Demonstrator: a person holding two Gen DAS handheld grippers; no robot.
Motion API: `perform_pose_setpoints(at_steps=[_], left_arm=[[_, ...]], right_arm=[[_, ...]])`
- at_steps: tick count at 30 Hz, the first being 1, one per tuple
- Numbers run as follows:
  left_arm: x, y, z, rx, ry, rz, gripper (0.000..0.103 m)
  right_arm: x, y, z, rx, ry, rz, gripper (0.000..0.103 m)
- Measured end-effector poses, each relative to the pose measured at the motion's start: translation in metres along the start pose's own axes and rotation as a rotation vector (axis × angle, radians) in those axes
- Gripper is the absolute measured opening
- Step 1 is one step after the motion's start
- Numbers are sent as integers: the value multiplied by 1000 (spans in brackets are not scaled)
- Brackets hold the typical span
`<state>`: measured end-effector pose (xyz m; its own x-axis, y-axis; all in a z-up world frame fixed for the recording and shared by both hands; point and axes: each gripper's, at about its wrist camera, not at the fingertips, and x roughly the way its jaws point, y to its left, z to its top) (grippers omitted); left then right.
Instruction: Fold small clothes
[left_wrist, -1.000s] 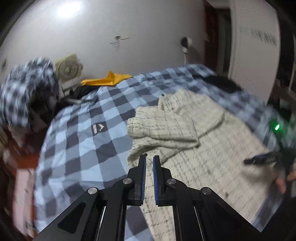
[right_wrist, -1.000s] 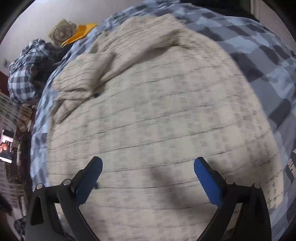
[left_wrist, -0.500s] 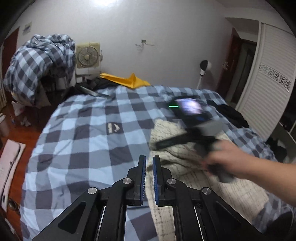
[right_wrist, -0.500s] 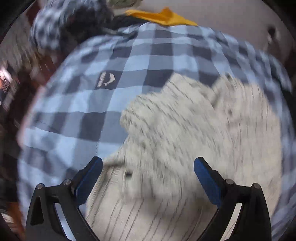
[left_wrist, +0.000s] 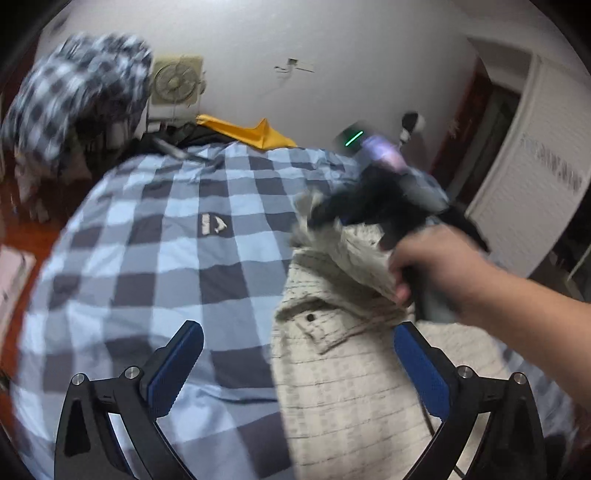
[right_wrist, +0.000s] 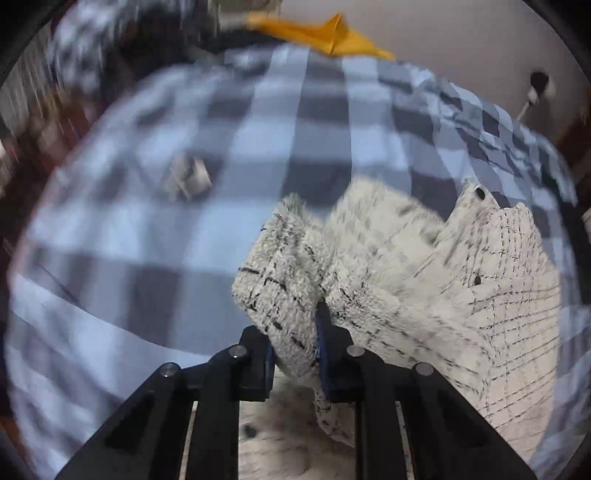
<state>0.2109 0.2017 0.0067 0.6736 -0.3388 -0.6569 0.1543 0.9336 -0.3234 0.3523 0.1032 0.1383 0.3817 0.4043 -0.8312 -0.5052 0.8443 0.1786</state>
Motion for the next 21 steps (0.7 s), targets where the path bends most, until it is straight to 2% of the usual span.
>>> perform_pose_setpoints(at_steps=[2, 4, 5, 7, 9, 13, 15, 18, 19, 20, 21], left_arm=[[7, 10, -1, -104, 22, -28, 103], [13, 16, -6, -180, 60, 7, 103], [16, 18, -9, -206, 64, 21, 103], [15, 15, -15, -220, 22, 26, 103], [11, 10, -16, -238, 10, 41, 103], [14, -3, -17, -241, 34, 56, 103], [24, -12, -20, -209, 86, 31, 103], [43, -31, -24, -127, 154, 81, 103], [47, -37, -26, -103, 163, 79, 103], [52, -45, -28, -84, 178, 70, 103], [56, -48, -30, -80, 190, 66, 103]], right_arm=[[-46, -4, 11, 67, -42, 166, 14], [-101, -4, 19, 102, -104, 329, 14], [-117, 2, 23, 100, -128, 372, 14], [-164, -1, 25, 105, -196, 446, 14], [-205, -21, 25, 137, -271, 494, 14], [-267, -101, 5, 239, -425, 449, 14], [-280, -143, -10, 284, -459, 418, 14], [-272, -222, -41, 390, -459, 322, 14], [-259, -252, -54, 436, -447, 283, 20], [-241, -279, -65, 469, -408, 262, 34], [-213, -315, -84, 524, -324, 234, 48]])
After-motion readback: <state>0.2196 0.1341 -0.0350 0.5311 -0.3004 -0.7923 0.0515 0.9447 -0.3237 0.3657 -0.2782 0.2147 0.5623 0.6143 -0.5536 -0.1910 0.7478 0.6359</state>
